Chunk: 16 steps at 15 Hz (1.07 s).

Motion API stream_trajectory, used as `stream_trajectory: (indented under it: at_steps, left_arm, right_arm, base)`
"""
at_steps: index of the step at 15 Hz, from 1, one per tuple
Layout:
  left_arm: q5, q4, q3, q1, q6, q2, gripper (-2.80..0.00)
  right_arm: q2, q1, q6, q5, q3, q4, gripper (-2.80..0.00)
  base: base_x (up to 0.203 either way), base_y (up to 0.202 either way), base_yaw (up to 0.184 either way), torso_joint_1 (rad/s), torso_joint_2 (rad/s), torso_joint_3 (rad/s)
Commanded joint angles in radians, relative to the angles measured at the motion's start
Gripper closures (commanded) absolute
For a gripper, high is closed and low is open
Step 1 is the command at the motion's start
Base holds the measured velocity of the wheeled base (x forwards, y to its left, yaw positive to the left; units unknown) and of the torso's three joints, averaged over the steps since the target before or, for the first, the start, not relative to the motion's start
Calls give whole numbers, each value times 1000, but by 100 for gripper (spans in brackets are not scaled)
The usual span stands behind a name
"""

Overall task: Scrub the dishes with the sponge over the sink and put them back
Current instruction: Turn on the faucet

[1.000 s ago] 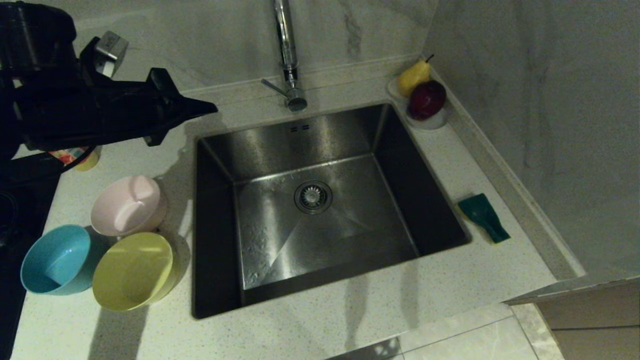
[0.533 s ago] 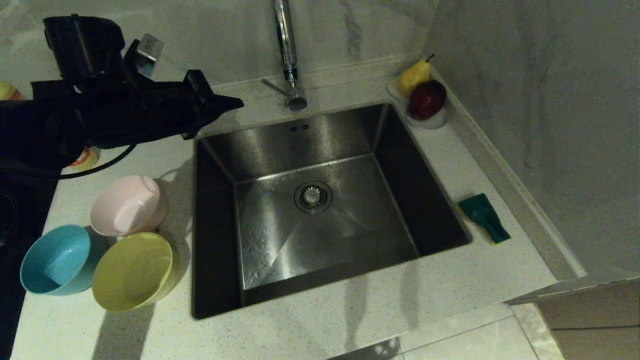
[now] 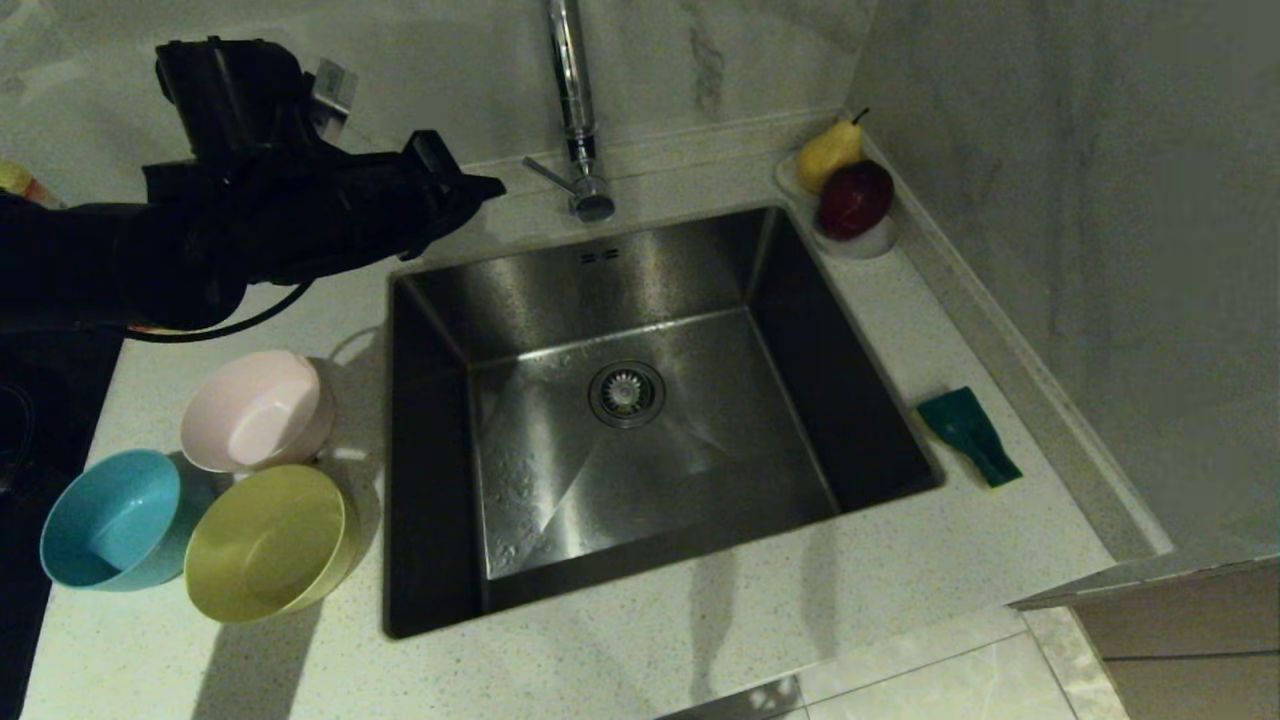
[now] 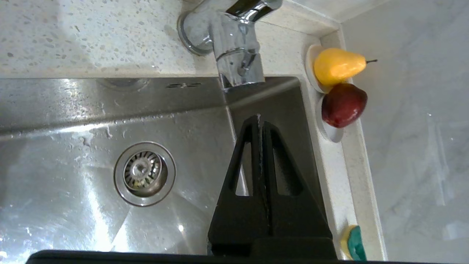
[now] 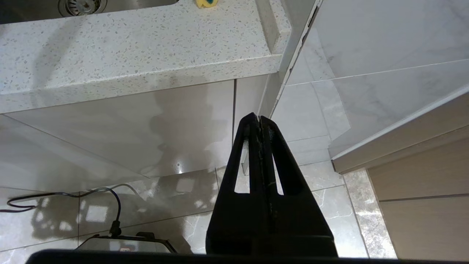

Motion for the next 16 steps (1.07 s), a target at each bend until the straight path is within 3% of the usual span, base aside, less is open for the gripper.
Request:
stream_trajectory:
  at_steps: [1,8,12,16]
  left_arm:
    - [17,-13,-34,-2,-3,46,0]
    - [42,-34,-132,-4,-6,105,0]
    - [49,5,-249,-27,-7,151,0]
    - [97,1,-220,-30,-6,176,0]
  right_arm:
    - [0,0,0,0,0,0,0]
    - [0,0,0,0,0,0,0]
    - [0,0,0,0,0,-2,0]
    - [0,0,0,0,0,-2,0]
  base:
    - [0,0,0,0,0,0]
    - [0,0,0,0,0,0]
    - [0,0,0,0,0,0]
    - [0,0,0,0,0,0]
